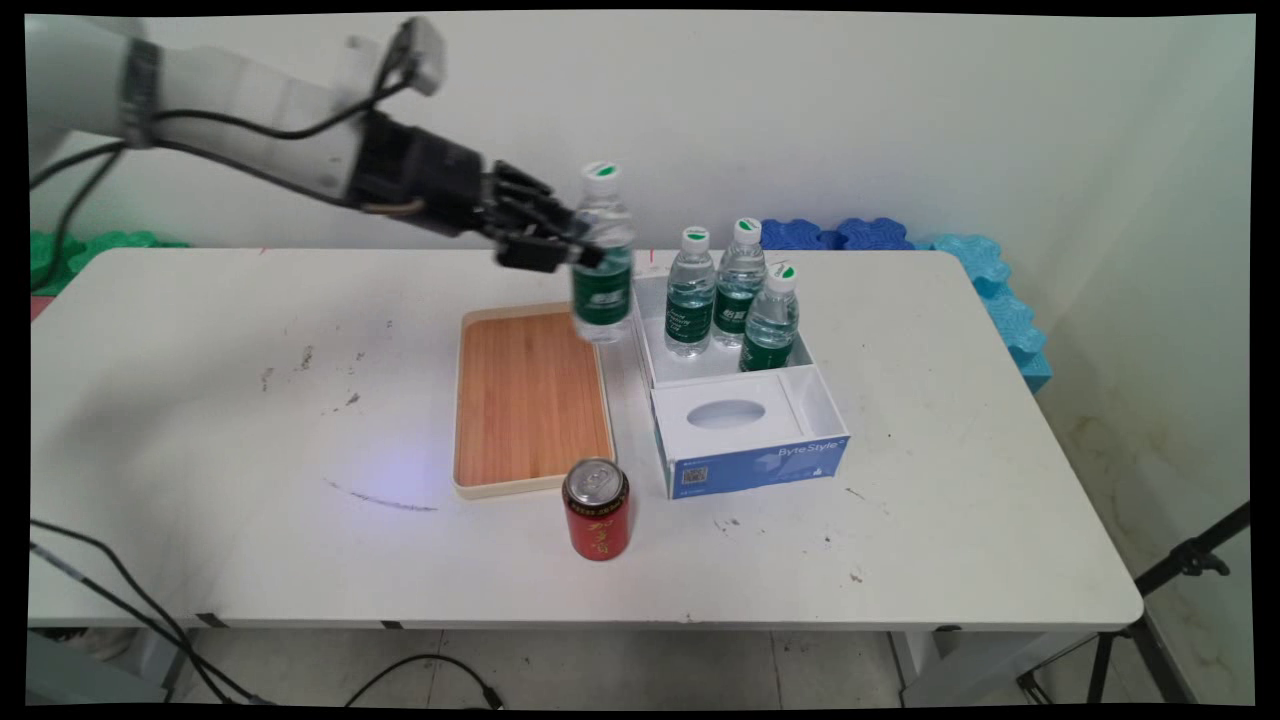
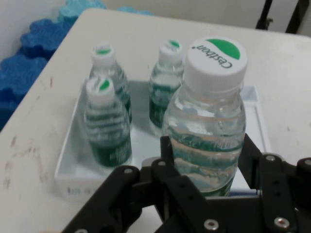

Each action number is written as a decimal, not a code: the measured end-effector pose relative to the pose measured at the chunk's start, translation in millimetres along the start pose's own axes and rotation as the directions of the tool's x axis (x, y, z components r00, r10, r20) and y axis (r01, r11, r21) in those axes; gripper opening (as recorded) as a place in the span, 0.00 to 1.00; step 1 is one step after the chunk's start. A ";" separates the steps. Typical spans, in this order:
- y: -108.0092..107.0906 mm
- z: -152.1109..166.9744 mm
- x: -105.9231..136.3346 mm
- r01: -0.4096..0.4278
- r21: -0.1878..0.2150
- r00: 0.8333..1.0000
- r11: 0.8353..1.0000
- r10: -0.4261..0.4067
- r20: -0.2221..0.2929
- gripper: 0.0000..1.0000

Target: Place the picked object on the tray

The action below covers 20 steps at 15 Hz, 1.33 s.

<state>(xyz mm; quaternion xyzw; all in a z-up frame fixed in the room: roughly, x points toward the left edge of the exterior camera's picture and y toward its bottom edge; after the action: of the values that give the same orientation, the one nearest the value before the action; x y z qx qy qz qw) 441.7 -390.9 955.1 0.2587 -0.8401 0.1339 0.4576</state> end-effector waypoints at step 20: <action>19.5 -52.9 -114.1 0.032 -0.018 0.995 0.999 -0.030 0.099 0.00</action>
<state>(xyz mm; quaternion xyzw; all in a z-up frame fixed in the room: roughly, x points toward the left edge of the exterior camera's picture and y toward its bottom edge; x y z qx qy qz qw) 519.0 -314.7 888.5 0.2737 -0.8589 0.1056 0.4198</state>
